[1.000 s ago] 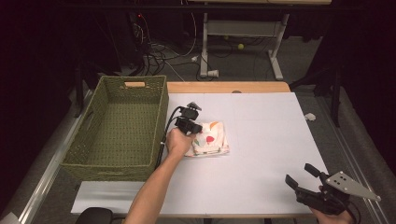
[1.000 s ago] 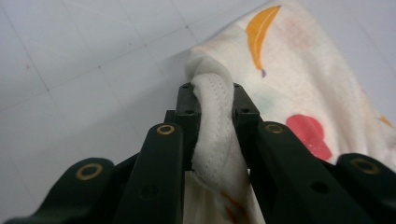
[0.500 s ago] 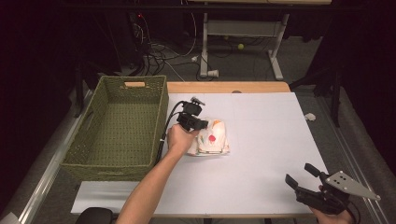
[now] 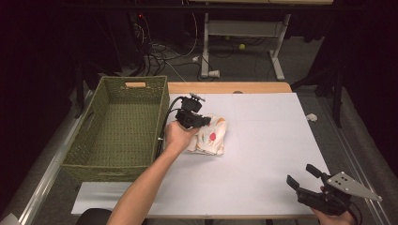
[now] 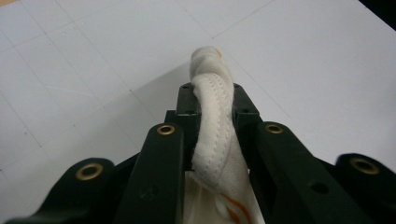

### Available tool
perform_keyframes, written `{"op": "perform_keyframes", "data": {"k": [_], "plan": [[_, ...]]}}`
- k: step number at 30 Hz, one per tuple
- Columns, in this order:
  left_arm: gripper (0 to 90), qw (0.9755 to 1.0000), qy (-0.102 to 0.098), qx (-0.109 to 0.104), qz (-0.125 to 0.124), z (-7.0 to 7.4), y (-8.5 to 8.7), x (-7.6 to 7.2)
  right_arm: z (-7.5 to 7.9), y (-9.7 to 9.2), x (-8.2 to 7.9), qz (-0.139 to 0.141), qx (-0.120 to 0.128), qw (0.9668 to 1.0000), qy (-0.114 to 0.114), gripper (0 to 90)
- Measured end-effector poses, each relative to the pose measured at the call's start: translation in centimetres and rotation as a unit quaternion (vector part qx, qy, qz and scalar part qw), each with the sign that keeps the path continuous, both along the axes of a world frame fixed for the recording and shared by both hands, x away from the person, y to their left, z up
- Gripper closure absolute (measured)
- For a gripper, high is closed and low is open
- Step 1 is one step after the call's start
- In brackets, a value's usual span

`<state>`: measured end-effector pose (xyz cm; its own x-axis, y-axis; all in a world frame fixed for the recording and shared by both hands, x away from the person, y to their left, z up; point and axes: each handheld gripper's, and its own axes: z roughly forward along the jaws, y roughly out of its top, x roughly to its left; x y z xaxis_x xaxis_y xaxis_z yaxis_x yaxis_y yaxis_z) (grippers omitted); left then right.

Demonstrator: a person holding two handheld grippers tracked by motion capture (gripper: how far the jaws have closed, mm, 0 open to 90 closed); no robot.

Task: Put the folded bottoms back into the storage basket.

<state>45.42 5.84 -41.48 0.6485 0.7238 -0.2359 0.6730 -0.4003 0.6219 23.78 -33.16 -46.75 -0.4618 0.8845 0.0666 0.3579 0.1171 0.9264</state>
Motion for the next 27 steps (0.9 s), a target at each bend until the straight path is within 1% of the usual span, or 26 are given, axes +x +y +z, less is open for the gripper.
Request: {"op": "perform_keyframes", "data": {"k": [4,9,16,22,27], "plan": [[76.0,0.9999,-0.008,0.003,-0.011,0.8,0.4,-0.5,0.0,-0.1,0.0,-0.001,0.001,1.0000,0.000,18.9],[76.0,0.9997,-0.014,0.002,-0.019,1.7,1.0,-1.3,0.0,-0.2,0.0,-0.003,0.001,1.0000,0.000,18.9],[76.0,0.9995,-0.022,-0.008,-0.022,2.9,2.1,-2.3,0.0,-0.2,0.0,-0.004,0.002,1.0000,0.000,18.9],[76.0,0.9994,-0.022,-0.010,-0.023,3.6,3.0,-2.8,0.0,-0.2,-0.1,-0.005,0.002,1.0000,-0.001,18.9],[76.0,0.9994,-0.020,-0.018,-0.021,4.2,3.8,-3.1,0.0,-0.2,-0.1,-0.004,0.002,1.0000,-0.001,18.9]]}}
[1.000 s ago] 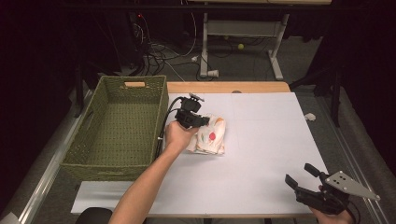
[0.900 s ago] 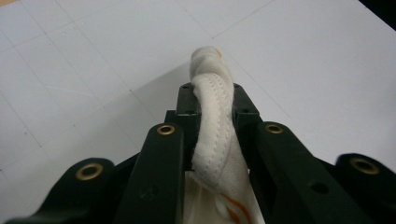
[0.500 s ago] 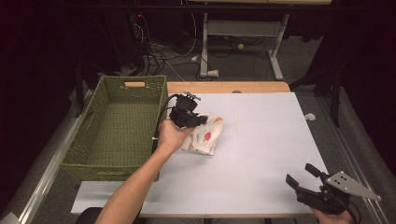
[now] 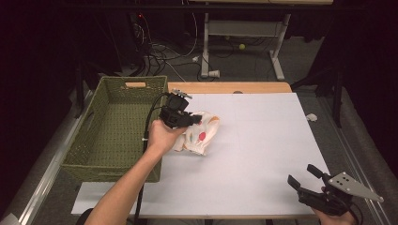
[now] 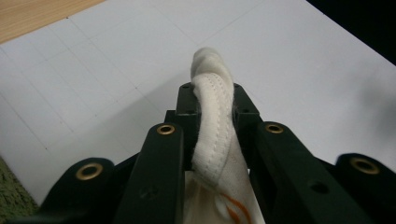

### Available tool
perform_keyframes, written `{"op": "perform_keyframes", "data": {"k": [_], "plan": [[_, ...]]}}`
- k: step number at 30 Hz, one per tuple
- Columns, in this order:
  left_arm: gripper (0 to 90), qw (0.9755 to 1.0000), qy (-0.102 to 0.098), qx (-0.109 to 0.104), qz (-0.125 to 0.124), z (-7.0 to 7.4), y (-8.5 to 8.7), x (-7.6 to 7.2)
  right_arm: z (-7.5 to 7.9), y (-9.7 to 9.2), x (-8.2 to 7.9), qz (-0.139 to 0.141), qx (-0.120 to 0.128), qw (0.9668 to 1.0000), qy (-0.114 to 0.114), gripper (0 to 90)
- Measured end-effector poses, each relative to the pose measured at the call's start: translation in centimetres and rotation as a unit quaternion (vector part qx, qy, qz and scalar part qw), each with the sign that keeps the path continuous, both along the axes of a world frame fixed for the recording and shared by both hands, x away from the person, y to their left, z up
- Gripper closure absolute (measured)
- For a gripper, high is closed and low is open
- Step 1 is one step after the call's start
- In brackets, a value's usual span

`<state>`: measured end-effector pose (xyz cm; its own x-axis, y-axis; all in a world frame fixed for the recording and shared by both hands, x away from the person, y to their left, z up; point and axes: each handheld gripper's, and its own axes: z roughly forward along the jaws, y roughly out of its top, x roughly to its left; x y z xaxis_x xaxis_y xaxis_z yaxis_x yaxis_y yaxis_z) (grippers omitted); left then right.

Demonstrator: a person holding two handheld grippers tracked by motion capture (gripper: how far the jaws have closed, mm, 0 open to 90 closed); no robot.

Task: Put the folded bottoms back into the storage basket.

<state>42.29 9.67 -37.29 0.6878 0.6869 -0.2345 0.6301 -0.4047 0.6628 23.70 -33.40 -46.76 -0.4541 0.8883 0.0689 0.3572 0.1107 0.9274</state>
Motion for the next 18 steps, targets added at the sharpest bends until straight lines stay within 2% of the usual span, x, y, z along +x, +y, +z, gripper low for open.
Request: {"op": "perform_keyframes", "data": {"k": [15,18], "plan": [[75.9,0.9998,0.002,-0.019,0.010,1.3,2.0,-0.5,0.0,0.1,0.0,0.000,-0.001,1.0000,0.002,18.9],[76.0,0.9998,0.002,-0.017,0.013,1.5,2.3,-0.5,0.0,0.1,0.0,0.000,-0.001,1.0000,0.002,18.9]]}}
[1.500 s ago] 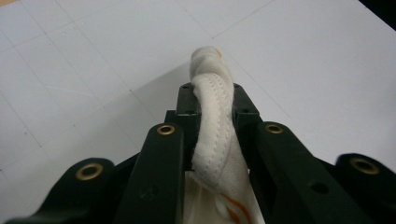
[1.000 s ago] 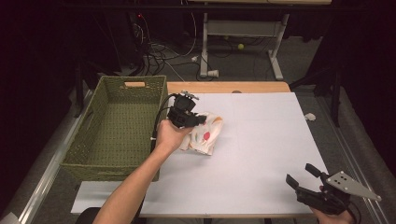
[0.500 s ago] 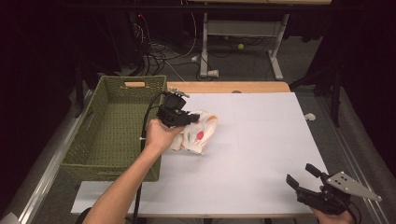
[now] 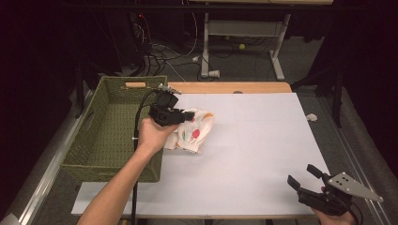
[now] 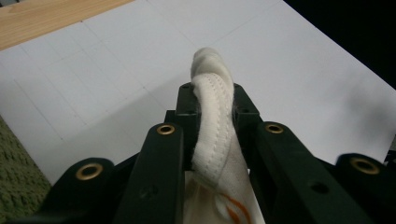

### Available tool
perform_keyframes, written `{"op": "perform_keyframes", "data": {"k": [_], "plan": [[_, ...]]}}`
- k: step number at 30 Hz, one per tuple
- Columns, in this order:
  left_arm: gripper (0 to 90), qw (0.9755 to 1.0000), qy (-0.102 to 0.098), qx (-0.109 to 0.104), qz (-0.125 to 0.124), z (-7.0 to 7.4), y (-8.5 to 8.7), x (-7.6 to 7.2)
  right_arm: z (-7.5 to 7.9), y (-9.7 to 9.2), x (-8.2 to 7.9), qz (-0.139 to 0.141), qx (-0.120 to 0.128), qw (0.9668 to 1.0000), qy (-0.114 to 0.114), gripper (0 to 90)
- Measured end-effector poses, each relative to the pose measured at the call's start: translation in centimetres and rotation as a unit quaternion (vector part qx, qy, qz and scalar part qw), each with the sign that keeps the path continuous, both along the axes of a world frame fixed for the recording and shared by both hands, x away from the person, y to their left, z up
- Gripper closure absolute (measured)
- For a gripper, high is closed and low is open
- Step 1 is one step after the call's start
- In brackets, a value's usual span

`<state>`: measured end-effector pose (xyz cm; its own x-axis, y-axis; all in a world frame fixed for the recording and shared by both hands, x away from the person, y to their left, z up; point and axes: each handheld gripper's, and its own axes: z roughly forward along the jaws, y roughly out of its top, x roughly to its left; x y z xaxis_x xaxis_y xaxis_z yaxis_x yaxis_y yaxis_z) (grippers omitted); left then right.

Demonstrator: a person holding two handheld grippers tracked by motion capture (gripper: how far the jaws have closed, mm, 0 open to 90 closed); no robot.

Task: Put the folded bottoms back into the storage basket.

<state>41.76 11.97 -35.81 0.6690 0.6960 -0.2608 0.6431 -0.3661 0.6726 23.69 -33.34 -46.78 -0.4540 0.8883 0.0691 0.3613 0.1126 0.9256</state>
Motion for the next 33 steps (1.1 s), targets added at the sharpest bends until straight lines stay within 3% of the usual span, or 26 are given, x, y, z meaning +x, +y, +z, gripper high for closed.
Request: {"op": "perform_keyframes", "data": {"k": [22,28,33], "plan": [[75.8,0.9996,-0.009,-0.016,0.019,1.7,2.7,-0.6,0.0,0.0,0.0,0.000,0.000,1.0000,-0.002,19.1],[75.8,0.9997,-0.011,-0.001,0.023,1.9,3.1,-0.8,0.0,0.0,0.0,0.000,0.000,1.0000,0.000,19.2],[75.8,0.9996,-0.016,-0.005,0.024,2.2,3.7,-1.1,0.0,0.0,0.0,-0.001,0.000,1.0000,0.000,19.1]]}}
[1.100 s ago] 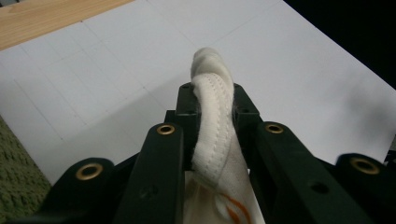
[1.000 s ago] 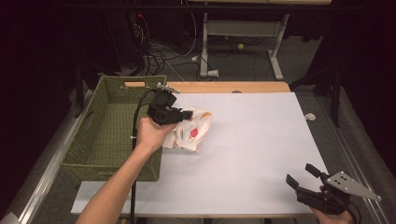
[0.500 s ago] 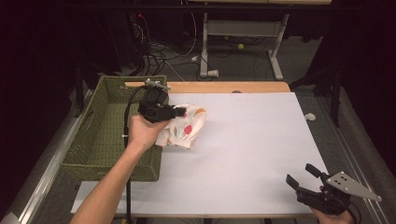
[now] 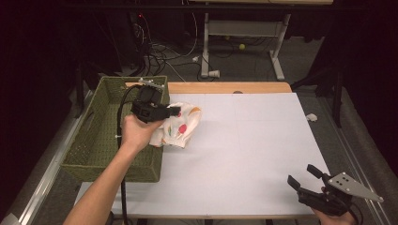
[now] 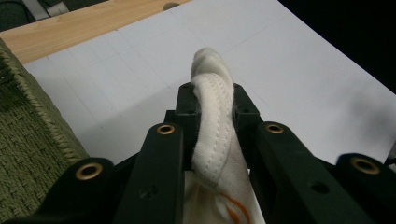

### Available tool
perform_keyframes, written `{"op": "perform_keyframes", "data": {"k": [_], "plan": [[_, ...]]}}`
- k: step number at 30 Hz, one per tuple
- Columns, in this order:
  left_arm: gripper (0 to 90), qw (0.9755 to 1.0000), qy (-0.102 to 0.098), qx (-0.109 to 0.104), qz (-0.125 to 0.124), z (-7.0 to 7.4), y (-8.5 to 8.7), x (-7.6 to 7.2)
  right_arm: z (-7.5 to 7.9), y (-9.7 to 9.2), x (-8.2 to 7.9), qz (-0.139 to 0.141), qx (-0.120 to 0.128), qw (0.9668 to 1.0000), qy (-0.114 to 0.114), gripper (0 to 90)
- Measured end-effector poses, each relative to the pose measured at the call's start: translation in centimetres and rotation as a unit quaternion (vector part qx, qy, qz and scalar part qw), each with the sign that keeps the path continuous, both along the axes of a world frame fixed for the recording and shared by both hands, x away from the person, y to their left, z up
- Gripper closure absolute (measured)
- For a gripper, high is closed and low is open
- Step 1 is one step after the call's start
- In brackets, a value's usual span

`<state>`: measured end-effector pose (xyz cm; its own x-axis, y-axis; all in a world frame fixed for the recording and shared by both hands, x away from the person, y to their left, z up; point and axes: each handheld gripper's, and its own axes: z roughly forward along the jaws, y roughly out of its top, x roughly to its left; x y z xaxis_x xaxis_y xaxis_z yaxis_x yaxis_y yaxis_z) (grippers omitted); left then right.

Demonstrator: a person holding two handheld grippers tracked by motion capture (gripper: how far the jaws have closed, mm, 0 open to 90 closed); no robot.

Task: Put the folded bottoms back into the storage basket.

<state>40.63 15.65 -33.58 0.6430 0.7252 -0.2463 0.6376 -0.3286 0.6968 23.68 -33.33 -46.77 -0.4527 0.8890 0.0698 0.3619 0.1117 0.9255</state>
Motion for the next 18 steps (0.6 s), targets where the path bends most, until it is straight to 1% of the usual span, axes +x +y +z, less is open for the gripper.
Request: {"op": "perform_keyframes", "data": {"k": [5,10,15,18], "plan": [[75.8,1.0000,-0.004,-0.004,0.004,0.4,0.9,-0.3,0.0,0.0,0.0,0.000,0.000,1.0000,0.000,19.2],[75.8,0.9998,-0.009,-0.012,0.016,0.7,2.1,-0.6,0.0,0.0,0.0,0.000,0.001,1.0000,0.000,19.1],[75.8,0.9997,-0.009,-0.009,0.021,0.7,2.9,-0.8,0.0,0.0,0.0,-0.001,0.000,1.0000,0.000,19.1],[75.8,0.9995,-0.010,-0.014,0.026,0.7,3.6,-0.9,0.0,0.1,0.0,-0.001,0.000,1.0000,-0.001,19.2]]}}
